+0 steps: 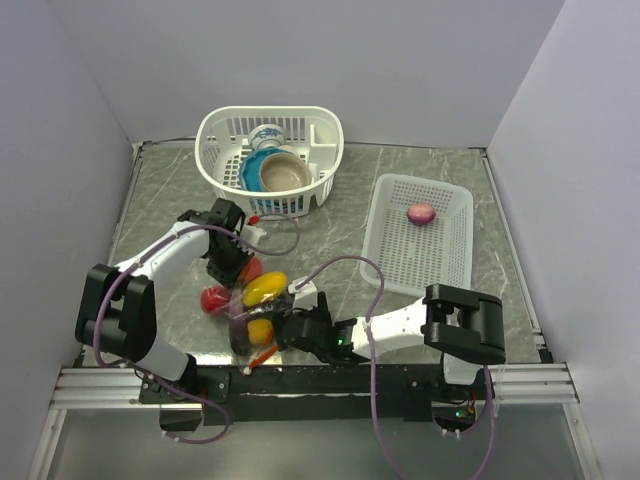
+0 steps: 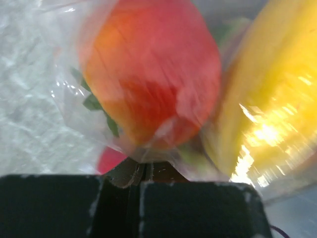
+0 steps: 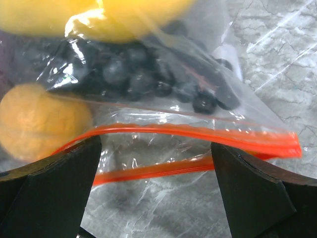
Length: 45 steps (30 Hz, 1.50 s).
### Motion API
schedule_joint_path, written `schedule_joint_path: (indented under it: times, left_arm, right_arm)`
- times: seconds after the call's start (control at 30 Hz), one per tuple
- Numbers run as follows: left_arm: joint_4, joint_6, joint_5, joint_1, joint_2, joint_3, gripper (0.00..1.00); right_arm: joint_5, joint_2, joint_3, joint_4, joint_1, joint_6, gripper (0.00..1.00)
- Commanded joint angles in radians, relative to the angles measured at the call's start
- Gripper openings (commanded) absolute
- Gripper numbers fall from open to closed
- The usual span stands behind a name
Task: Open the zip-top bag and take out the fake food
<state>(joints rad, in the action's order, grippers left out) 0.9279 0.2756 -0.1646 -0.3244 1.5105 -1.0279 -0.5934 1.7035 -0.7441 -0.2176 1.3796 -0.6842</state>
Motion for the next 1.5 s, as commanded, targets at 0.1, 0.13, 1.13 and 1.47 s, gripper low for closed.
schedule_joint_path:
  times: [0.1,0.13,1.13,1.47]
  left_arm:
    - [-0.192,0.042,0.244,-0.002,0.042,0.091,0.01]
    - [-0.202,0.040,0.247,-0.002,0.051,0.100,0.01]
    - [-0.250,-0.021,0.172,-0.027,0.194,0.114,0.01]
    - [-0.227,-0.033,0.136,-0.059,0.194,0.108,0.01]
  right_arm:
    - [0.038,-0.038,-0.011,-0.081,0.006,0.050,1.00]
    - [0.055,-0.038,-0.017,-0.092,0.015,0.066,1.00]
    - [0.195,0.232,-0.290,-0.169,0.068,0.232,1.00]
    - [0.147,0.262,-0.386,-0.209,0.035,0.310,0.92]
